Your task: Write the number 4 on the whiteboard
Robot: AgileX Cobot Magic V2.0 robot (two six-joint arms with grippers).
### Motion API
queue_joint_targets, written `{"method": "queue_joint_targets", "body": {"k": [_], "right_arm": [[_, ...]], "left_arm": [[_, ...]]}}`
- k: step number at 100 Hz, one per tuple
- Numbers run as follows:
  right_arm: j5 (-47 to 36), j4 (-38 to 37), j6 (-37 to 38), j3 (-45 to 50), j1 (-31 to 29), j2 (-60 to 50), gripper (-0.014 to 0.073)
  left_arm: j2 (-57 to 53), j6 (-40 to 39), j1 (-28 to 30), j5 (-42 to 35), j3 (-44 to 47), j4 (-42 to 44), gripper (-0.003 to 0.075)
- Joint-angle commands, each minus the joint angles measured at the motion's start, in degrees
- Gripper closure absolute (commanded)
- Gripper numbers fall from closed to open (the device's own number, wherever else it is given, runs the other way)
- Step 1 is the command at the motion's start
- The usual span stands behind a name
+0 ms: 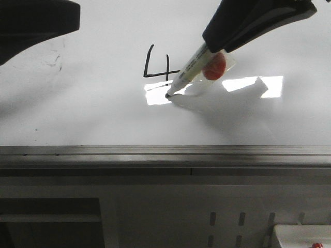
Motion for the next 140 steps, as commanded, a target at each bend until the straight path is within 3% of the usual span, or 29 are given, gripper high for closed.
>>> {"method": "queue_joint_targets", "body": {"k": [1,11,47,92,101,115,140], "right_arm": [[-3.28,-1.1,-0.71,-1.11,-0.46,-1.34,0.0658],[-2.77,-0.65,-0.71,-2.28,1.55,-3.34,0.0658],[-1.81,-0.52,-0.71,-5.06,12.84,-4.58,0.0658],[-1.16,1.82,-0.71,-5.06,14.99,-4.58,0.0658],[-0.47,1.92,-0.71,-5.06,14.99,-4.58,0.0658],[0.51,1.92,-0.71,-5.06,14.99,-4.58,0.0658],[0.4,1.92,-0.71,-5.06,14.99,-4.58,0.0658]], "left_arm": [[-0.94,-0.58,0.1,-3.81,-1.34,1.88,0.0352],[-0.72,-1.07,-0.77,-3.81,-1.34,6.55,0.0352],[1.5,-1.76,-5.44,-3.01,-1.34,6.05,0.0352],[5.07,-1.76,-9.07,-4.33,-1.34,6.7,0.0355],[5.41,-1.76,-9.61,-5.09,-1.34,6.79,0.044],[5.5,-1.76,-9.81,-7.55,-1.34,6.79,0.0744],[5.5,-1.76,-9.81,-7.31,-1.34,6.91,0.0741]]}}
